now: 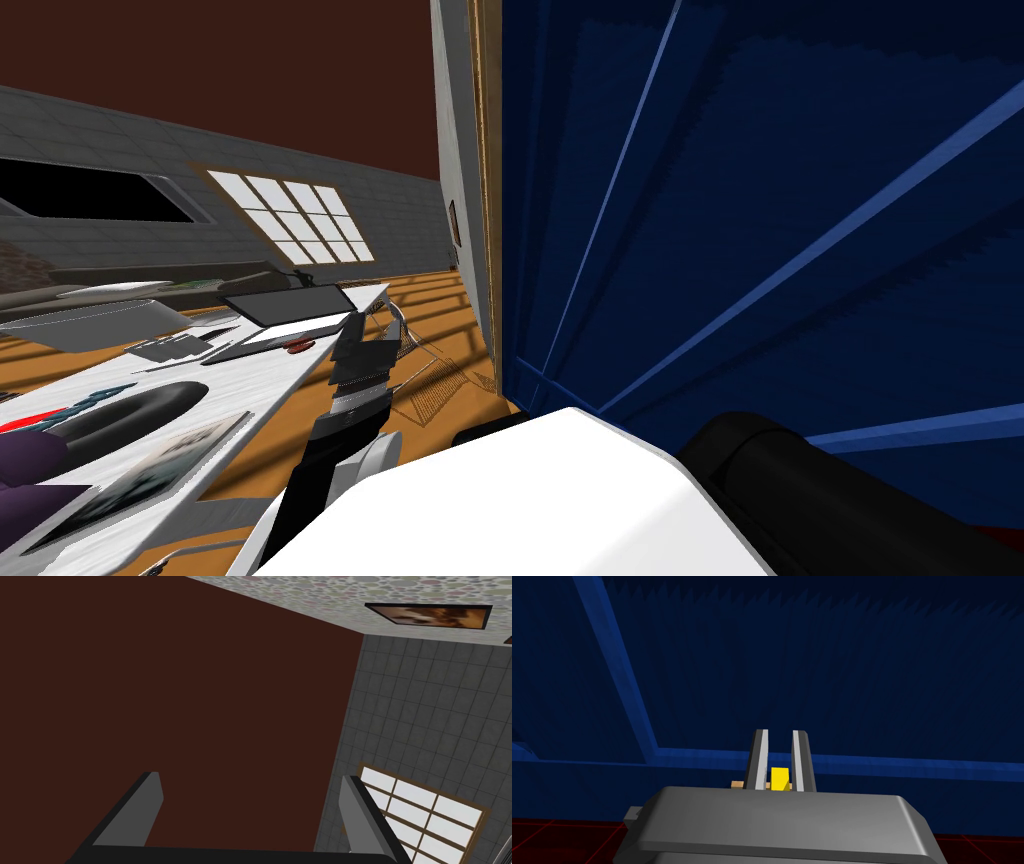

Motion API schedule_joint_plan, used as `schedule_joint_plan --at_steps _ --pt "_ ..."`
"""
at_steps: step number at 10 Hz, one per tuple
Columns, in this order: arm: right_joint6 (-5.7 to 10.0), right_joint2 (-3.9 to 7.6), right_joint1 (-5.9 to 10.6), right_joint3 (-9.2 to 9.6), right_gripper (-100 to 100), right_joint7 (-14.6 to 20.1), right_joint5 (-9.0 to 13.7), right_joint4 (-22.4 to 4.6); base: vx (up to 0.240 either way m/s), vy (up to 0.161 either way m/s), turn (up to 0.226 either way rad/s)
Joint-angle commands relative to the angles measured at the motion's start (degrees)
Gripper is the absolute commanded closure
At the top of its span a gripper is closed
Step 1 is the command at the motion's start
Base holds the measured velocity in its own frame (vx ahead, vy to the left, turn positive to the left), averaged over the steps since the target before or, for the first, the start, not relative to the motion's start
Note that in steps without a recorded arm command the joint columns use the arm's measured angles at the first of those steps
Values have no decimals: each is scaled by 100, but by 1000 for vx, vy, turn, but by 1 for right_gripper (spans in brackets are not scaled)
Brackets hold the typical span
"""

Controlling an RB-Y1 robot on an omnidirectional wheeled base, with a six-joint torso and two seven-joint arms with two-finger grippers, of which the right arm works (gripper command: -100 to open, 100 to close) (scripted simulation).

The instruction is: Push the door open

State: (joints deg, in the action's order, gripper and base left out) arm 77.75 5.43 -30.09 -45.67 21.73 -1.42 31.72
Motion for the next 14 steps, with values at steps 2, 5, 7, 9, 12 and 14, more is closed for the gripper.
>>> schedule_joint_plan --at_steps 2,5,7,9,12,14 --pt "11 -57 -4 27 100 -7 -18 44 0 0 0" --pt "1 44 -1 101 100 42 -60 25 5 -4 -11" --pt "1 44 -1 101 100 42 -60 25 2 -2 -6" --pt "1 44 -1 101 100 42 -60 25 0 0 0" --pt "1 44 -1 101 100 42 -60 25 0 0 0" --pt "-24 135 6 177 100 85 -99 22 6 -4 -8"
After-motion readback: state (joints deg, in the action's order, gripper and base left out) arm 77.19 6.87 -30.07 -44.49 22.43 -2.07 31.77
